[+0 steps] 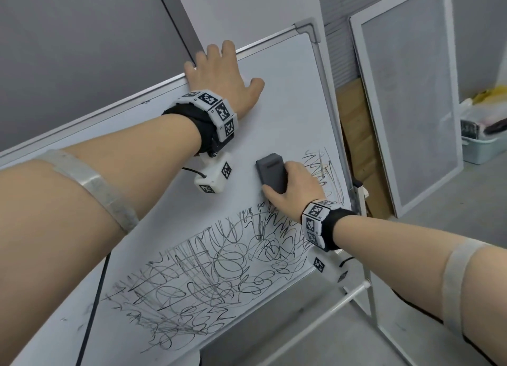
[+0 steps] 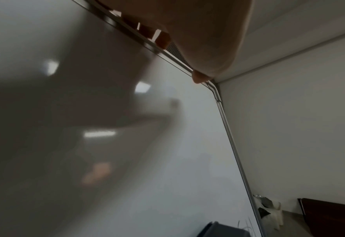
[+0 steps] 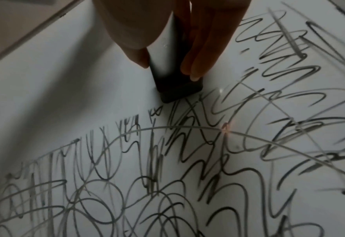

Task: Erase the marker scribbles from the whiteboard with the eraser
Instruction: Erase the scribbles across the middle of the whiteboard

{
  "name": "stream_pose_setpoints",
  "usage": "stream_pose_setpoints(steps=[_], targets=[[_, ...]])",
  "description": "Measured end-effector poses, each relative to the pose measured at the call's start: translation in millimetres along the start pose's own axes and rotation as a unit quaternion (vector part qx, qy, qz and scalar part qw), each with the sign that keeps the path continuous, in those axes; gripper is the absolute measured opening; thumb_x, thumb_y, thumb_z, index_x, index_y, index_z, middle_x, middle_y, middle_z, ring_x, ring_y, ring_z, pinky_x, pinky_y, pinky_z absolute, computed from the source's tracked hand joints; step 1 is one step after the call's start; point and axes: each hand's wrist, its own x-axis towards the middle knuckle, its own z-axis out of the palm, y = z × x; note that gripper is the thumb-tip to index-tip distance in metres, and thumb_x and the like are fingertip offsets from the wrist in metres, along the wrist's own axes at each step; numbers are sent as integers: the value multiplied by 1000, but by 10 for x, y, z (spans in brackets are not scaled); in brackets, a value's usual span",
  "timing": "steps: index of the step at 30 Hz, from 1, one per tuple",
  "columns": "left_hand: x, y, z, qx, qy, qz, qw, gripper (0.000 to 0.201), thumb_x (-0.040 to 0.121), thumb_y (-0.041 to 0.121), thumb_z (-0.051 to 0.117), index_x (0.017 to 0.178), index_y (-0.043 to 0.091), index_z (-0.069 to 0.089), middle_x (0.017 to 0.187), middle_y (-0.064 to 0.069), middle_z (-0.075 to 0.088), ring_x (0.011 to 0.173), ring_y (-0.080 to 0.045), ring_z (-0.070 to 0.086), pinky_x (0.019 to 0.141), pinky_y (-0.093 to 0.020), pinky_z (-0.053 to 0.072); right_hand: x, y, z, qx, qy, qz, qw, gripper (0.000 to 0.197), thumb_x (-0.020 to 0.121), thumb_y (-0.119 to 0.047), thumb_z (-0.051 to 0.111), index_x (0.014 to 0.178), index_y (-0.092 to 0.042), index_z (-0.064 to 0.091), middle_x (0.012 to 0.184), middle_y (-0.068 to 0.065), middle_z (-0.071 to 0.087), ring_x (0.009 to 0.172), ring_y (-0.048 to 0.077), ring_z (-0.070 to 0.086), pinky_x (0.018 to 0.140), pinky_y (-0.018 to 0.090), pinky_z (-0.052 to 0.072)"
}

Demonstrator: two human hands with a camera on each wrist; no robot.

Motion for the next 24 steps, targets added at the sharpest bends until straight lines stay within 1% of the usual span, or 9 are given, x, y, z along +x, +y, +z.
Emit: stream_pose_setpoints(steps=[3,5,7,10,14,17,20,22,24], targets=[[31,62,6,-9,6,-1,1000,69,76,58,44,127,12,44,120,-10,53,109,-34,49,92,-47,34,54,284,-139,55,44,79,994,39,82,-52,64,101,-21,51,98,-1,56,83,22,58,69,32,48],[28,52,18,-3,12,-6,1000,68,75,58,44,126,12,44,118,-10,53,107,-33,50,91,-47,34,73,505,-272,86,80,154,981,33,83,-48,66,100,-23,52,96,-2,60,81,21,59,62,25,42],[16,39,43,11,19,-6,1000,69,74,58,43,125,12,44,116,-11,54,106,-33,50,90,-48,34,79,654,-365,94,89,194,972,31,85,-44,67,100,-21,53,98,2,64,78,20,56,57,23,37],[12,52,69,21,27,-5,999,69,74,58,42,124,10,44,114,-11,54,103,-33,50,88,-48,34,115,632,-338,98,94,193,972,37,84,-48,68,105,-19,56,97,0,63,80,20,59,56,23,37],[37,86,62,15,22,-13,1000,69,74,59,43,123,11,44,114,-11,54,103,-33,50,89,-48,34,241,340,-181,127,89,137,978,39,82,-53,66,102,-22,54,99,-2,61,86,18,59,72,30,51],[26,58,54,16,19,-6,1000,68,75,59,43,123,11,44,113,-11,54,103,-33,50,89,-48,34,277,248,-193,157,87,143,973,39,81,-53,64,102,-22,55,97,-3,62,87,19,61,74,33,53],[17,15,57,18,16,-3,1000,70,75,60,42,125,11,43,116,-11,54,105,-34,50,92,-48,35,210,457,-195,179,100,240,949,34,85,-48,62,103,-20,53,98,0,63,87,22,60,72,29,47],[22,-5,51,14,13,-9,1000,71,75,60,42,126,11,43,117,-12,54,107,-34,50,93,-49,35,132,614,-167,175,82,342,920,46,86,-46,61,113,-10,55,111,11,63,90,27,56,75,33,47],[14,-5,55,16,15,-11,1000,71,75,61,42,126,11,43,117,-12,54,107,-34,50,93,-49,34,70,717,-144,182,76,378,904,53,86,-45,62,119,-4,56,114,15,62,89,30,59,76,36,52]])
